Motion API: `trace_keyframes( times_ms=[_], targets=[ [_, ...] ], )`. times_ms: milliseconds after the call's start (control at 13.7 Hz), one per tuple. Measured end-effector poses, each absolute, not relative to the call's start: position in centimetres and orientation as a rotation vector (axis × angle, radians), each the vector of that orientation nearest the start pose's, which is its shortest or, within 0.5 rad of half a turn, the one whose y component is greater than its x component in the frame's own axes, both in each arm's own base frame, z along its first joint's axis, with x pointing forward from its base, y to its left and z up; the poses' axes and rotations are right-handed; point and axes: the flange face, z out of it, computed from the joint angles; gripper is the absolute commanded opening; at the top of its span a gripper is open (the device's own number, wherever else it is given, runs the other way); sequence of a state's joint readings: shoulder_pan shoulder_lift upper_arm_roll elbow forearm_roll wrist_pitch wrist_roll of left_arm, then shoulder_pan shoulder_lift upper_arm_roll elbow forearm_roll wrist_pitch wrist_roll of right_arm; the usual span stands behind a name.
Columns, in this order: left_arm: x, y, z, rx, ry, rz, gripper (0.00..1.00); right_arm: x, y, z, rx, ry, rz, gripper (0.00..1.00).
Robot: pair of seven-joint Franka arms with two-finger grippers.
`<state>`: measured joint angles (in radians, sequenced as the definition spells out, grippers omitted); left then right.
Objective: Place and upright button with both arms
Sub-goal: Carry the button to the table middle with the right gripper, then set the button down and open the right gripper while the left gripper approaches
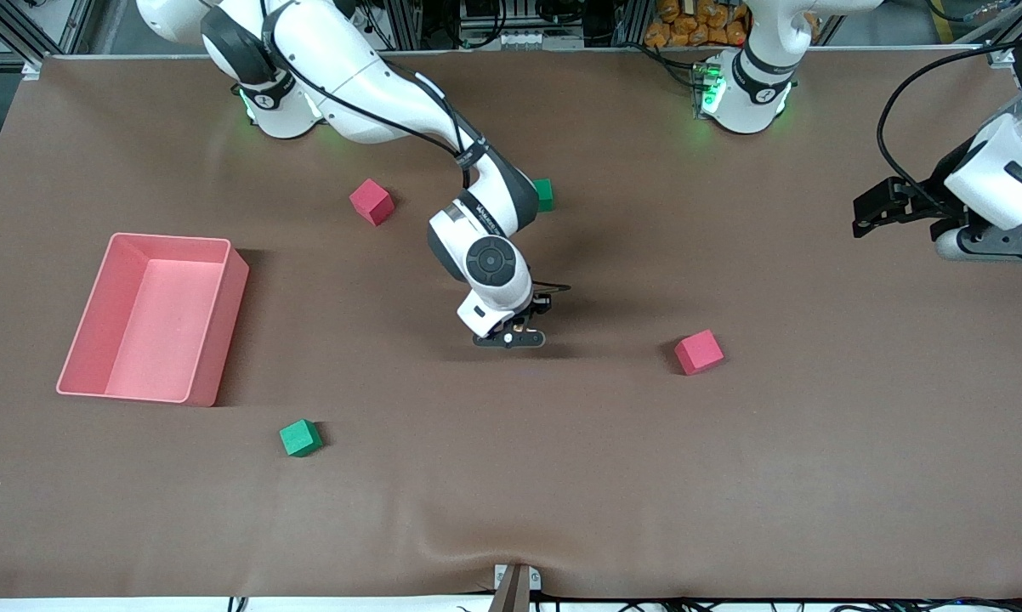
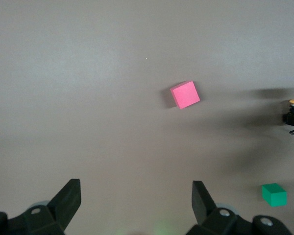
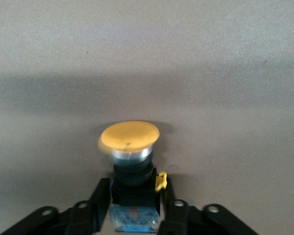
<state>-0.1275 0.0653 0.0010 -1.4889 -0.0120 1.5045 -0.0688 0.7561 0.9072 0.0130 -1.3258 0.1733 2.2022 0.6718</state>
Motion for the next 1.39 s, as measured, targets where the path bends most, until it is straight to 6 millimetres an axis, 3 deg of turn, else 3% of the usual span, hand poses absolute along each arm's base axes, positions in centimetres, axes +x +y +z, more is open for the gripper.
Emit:
trace_keyframes(
  times_ms=[293, 659, 951, 1390],
  targets=[
    [56.3, -7.3, 62.1, -3.146, 0.092, 0.079, 1.0, 53.1, 51.9, 18.9, -3.045, 0.003, 0.156, 1.0],
    [56.2, -8.2, 62.0, -3.145, 0.103, 0.079, 1.0, 54.1, 51.3, 22.4, -3.067, 0.008, 0.171, 1.0],
    [56.6, -11.4, 60.3, -3.137, 0.151, 0.122, 1.0, 56.0, 48.2, 28.3, -3.112, 0.001, 0.192, 1.0],
    [58.9, -19.1, 54.3, -3.125, 0.18, 0.148, 1.0, 59.3, 40.7, 34.7, -3.111, -0.135, 0.269, 1.0]
  ],
)
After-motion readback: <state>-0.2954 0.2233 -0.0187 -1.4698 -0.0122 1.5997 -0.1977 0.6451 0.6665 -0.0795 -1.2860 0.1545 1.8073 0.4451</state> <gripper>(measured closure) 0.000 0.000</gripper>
